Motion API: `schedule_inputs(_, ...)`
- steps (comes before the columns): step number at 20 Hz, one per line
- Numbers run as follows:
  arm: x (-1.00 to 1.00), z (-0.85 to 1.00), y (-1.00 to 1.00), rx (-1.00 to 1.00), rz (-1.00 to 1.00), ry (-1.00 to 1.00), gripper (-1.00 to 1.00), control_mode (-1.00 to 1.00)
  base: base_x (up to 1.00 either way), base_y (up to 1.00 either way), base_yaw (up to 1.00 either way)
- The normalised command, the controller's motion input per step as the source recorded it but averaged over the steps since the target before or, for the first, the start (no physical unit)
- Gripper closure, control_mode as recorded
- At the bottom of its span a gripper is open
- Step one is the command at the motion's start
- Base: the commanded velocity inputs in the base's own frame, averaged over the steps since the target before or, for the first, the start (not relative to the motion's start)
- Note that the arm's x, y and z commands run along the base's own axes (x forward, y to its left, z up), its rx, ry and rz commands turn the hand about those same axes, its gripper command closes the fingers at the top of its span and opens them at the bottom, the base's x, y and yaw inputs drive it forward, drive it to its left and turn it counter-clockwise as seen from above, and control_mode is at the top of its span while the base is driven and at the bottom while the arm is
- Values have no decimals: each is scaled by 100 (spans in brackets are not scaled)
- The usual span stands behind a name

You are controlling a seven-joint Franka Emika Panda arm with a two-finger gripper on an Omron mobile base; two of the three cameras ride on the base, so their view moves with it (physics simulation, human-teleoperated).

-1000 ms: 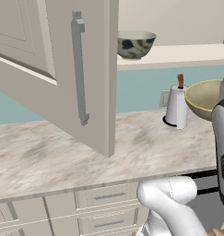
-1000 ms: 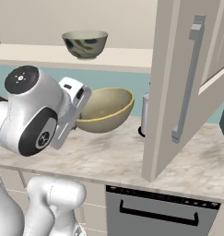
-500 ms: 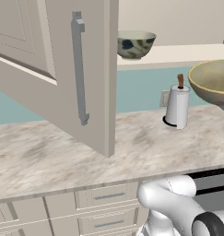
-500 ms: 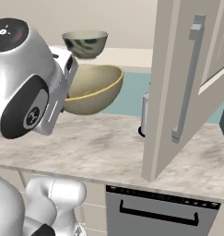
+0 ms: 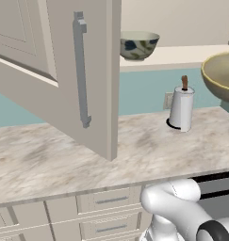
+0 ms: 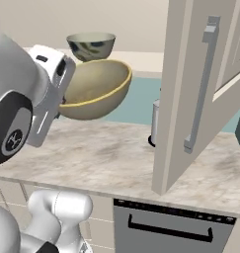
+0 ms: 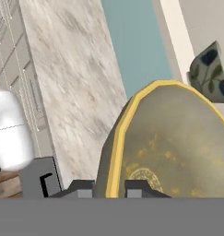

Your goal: Open the cabinet. Pick the bowls from the counter and place them in the cabinet. Then close the cabinet.

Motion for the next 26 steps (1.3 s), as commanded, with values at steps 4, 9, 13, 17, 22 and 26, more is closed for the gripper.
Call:
schedule_inputs(4,-37,-1,27,21,-17,-2,100,-100,0,0,0)
schedule_inputs(9,-19,8,14,24,-9,-3,100,-100,0,0,0)
schedule_inputs(13,3,44,0,15,0,-6,100,-100,0,0,0)
schedule_inputs(17,22,16,0,-2,4,-4,100,-100,0,0,0)
schedule_inputs(22,44,0,0,-12,3,5,100,-100,0,0,0)
schedule_inputs(26,27,0,-17,-13,0,0,100,-100,0,0,0)
